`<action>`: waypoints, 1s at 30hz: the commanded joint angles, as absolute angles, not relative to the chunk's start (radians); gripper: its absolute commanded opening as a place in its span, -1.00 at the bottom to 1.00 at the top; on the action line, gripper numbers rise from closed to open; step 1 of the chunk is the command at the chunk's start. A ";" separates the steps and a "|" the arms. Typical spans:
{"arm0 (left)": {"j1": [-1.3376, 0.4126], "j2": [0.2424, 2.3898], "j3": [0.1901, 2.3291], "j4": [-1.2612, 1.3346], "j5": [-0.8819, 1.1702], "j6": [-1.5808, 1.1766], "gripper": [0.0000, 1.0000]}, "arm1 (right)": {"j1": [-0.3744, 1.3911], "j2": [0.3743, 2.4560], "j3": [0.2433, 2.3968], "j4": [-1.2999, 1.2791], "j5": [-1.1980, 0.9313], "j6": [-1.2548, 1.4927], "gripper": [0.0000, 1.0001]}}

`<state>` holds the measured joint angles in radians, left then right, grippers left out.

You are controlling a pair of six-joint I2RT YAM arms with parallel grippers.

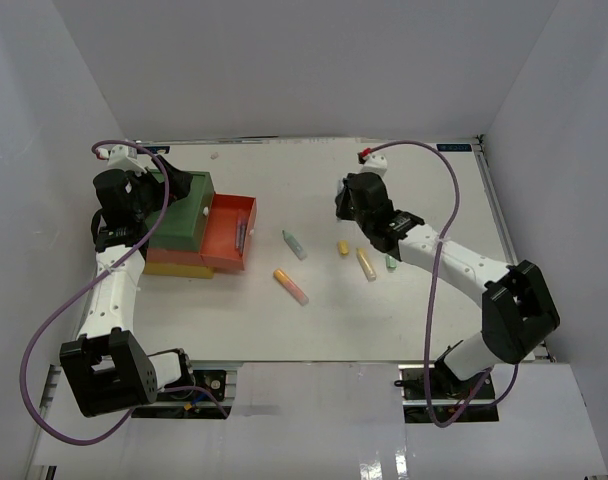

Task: Sort the stationery into containers
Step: Place the pen in the drawer.

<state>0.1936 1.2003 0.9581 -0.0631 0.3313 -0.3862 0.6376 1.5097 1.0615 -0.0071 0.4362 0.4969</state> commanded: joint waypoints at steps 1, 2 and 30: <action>0.192 1.207 0.922 -0.183 0.359 -0.403 0.96 | 0.744 1.512 1.143 0.156 0.356 0.544 -0.82; 0.192 1.207 0.922 -0.183 0.359 -0.403 0.96 | 0.767 1.523 1.153 0.188 0.342 0.563 -0.82; 0.193 1.198 0.920 -0.181 0.356 -0.400 0.96 | 0.937 1.726 1.336 0.252 0.086 0.132 -0.07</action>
<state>0.1936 1.1984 0.9562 -0.0624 0.3309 -0.3862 0.9916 1.8317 1.3933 0.2119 0.1719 0.3405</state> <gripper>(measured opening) 0.979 0.468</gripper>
